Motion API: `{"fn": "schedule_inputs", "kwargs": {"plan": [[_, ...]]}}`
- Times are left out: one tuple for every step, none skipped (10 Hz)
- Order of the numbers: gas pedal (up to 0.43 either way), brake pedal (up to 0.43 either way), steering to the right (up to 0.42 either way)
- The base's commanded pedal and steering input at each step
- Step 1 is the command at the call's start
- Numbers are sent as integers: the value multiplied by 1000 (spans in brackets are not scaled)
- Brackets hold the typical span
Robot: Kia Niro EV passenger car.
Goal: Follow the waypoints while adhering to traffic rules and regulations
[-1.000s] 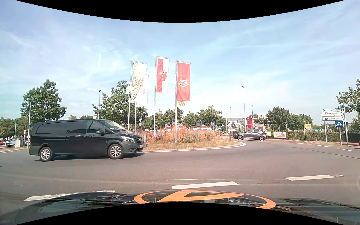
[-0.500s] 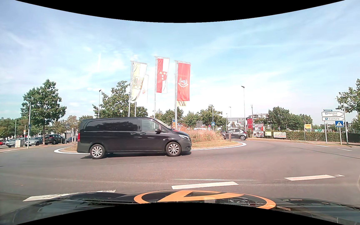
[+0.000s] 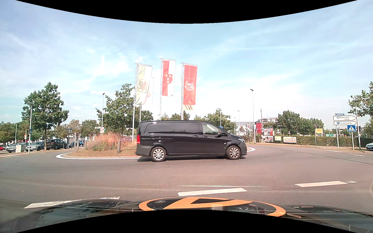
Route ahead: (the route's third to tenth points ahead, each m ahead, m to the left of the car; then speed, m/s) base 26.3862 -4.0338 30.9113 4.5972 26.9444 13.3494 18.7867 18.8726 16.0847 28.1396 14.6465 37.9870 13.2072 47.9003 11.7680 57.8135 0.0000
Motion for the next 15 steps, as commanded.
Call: {"fn": "schedule_inputs", "kwargs": {"plan": [[0, 165, 28], [0, 165, 28], [0, 165, 28], [0, 165, 28], [0, 165, 29], [0, 165, 28], [0, 165, 29], [0, 165, 29], [0, 165, 28], [0, 165, 28], [0, 165, 28], [0, 165, 28], [0, 165, 28], [0, 165, 28], [0, 165, 28]]}}
